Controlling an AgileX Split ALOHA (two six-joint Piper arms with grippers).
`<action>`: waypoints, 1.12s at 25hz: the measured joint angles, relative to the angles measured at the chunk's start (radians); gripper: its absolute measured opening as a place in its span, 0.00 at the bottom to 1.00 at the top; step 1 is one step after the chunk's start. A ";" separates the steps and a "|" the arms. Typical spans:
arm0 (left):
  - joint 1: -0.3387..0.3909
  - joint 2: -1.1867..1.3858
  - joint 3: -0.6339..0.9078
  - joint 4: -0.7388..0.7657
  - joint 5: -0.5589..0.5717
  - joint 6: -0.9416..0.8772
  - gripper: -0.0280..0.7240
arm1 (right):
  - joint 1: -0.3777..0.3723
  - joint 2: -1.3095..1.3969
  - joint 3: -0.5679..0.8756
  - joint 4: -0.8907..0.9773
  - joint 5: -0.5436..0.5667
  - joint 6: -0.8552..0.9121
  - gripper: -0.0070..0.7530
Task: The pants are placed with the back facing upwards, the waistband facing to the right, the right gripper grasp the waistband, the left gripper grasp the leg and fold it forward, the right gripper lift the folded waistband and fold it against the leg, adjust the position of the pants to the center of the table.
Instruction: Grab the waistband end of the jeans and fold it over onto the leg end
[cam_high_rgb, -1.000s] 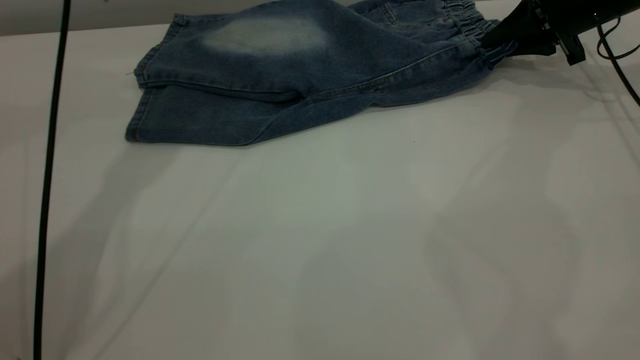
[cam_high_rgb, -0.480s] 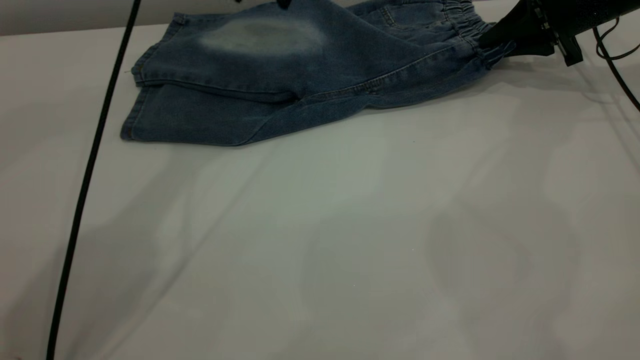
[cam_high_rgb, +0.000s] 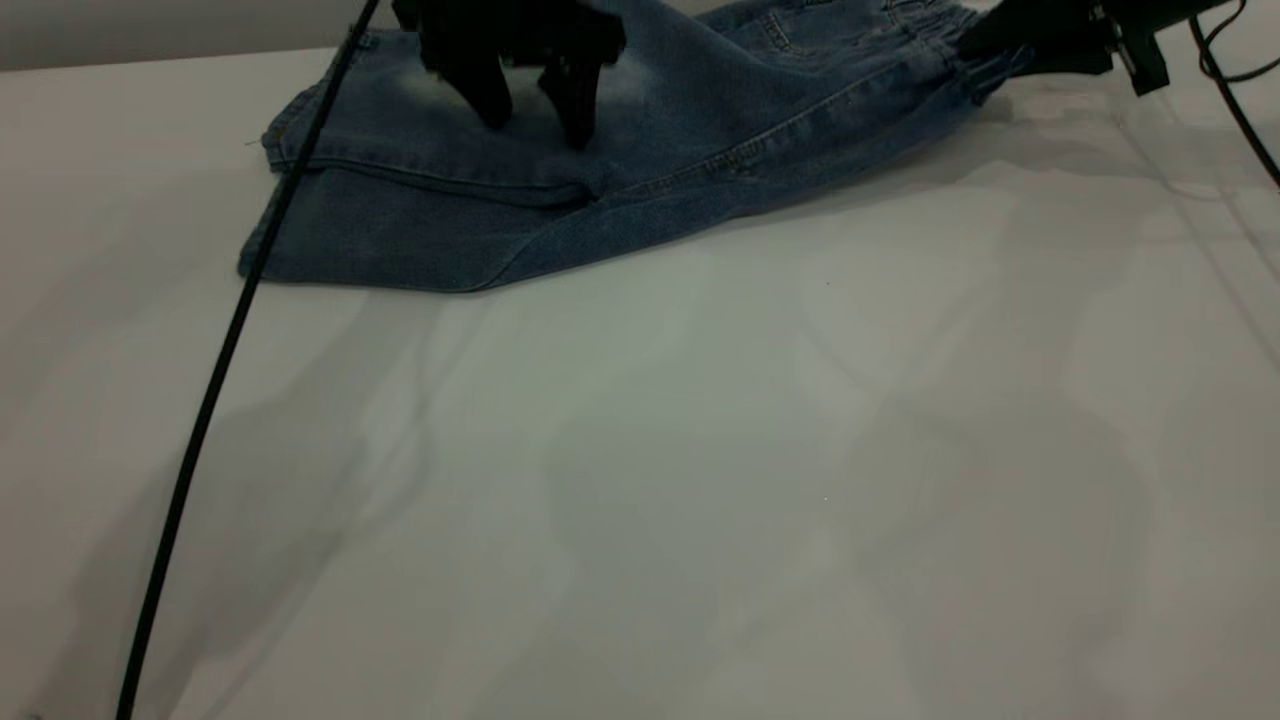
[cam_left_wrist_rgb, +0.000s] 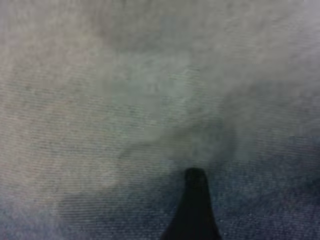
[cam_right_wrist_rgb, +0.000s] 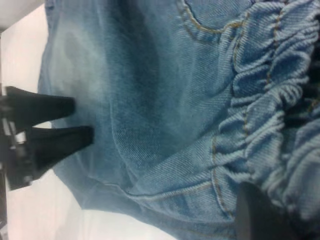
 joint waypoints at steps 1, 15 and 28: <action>0.000 0.006 0.000 0.000 -0.006 0.000 0.78 | 0.000 -0.007 0.000 -0.003 0.001 0.000 0.13; 0.000 0.022 0.001 -0.005 -0.024 0.000 0.76 | 0.088 -0.125 0.000 0.123 0.136 -0.070 0.13; 0.001 0.019 -0.132 0.007 0.114 0.035 0.76 | 0.207 -0.140 -0.004 0.192 0.138 -0.089 0.13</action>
